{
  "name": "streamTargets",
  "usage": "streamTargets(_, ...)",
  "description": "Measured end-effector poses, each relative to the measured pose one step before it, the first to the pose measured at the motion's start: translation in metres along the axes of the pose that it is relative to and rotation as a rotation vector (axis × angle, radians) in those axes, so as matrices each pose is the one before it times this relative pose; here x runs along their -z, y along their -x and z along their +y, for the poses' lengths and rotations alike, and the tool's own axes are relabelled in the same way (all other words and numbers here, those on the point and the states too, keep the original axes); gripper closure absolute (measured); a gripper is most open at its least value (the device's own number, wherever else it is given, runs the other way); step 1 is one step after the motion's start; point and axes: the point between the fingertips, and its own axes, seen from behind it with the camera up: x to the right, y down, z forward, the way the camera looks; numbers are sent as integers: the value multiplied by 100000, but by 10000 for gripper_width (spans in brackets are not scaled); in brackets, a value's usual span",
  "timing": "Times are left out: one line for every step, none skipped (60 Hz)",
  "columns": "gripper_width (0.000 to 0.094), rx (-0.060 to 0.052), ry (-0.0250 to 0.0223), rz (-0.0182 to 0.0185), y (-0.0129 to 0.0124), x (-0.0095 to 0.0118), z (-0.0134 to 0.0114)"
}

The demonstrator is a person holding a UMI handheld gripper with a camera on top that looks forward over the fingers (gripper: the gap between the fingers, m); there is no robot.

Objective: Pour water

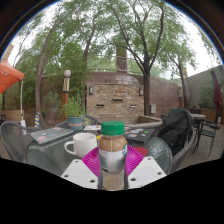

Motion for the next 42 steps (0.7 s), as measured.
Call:
streamTargets(648, 755, 3, -471, 67, -36, -60)
streamTargets(648, 310, 560, -452, 68, 26, 39)
streamTargets(648, 177, 449, -493, 36, 19, -9)
streamTargets(649, 192, 811, -594, 56, 14, 12)
streamTargets(649, 313, 938, -516, 20, -28, -38)
streamTargets(649, 453, 731, -205, -90, -33, -121)
streamTargets(649, 727, 261, 189, -176, -85, -249)
streamTargets(650, 1459, -78, 483, -217, -134, -349)
streamTargets(650, 2519, -35, 624, -328, -193, -359)
streamTargets(649, 3683, -229, 1019, -378, -845, -172)
streamTargets(649, 4351, -57, 1024, -349, -304, -398)
streamTargets(649, 4784, -150, 1140, -459, -389, -455)
streamTargets(649, 5189, -316, 1256, -522, -444, -425)
streamTargets(650, 5213, -133, 594, -553, -607, -477)
streamTargets(650, 5858, 48, 1004, -507, -532, -441)
streamTargets(650, 5825, 71, 997, -470, -567, -421)
streamTargets(650, 5809, -16, 1032, -416, -604, -436)
streamTargets(651, 5930, -21, 419, -309, -624, -327)
streamTargets(651, 6617, -256, 1365, 133, -440, -441)
streamTargets(650, 6794, -278, 824, -267, -621, -497)
streamTargets(651, 7121, -358, 836, -206, -624, -497)
streamTargets(650, 7607, -218, 881, -149, -611, -427)
streamTargets(652, 7999, -210, -432, -846, -656, -269)
streamTargets(650, 7544, -626, 1197, 588, -592, -434)
streamTargets(651, 7884, -623, 542, 62, -413, -443)
streamTargets(650, 7981, -684, 166, 98, -405, -483)
streamTargets(651, 8597, -511, -558, -484, -269, -325)
streamTargets(650, 8677, -659, -485, 42, -636, -657)
streamTargets(652, 6142, -696, 2154, 1053, -114, 99)
streamTargets(650, 8027, -608, 457, 3, -316, -364)
streamTargets(651, 7701, -787, 539, -19, -306, -399)
streamTargets(651, 7138, -724, 711, -107, -304, -352)
streamTargets(651, 6512, -395, 720, -60, -256, -309)
streamTargets(650, 7643, -802, -1374, -1202, -461, 23)
streamTargets(650, 3614, 257, 1966, 829, -701, -615)
streamTargets(649, 4774, -171, 178, -63, -161, -153)
streamTargets(649, 4550, -215, 57, -14, -108, -153)
streamTargets(650, 4414, -346, 159, -15, -88, -192)
streamTargets(652, 4252, -233, 455, -47, -96, -75)
streamTargets(649, 4420, -181, 308, -162, -34, -100)
streamTargets(649, 4986, -3226, -2369, -317, -1804, 378)
streamTargets(650, 4296, -646, 441, -124, -17, -232)
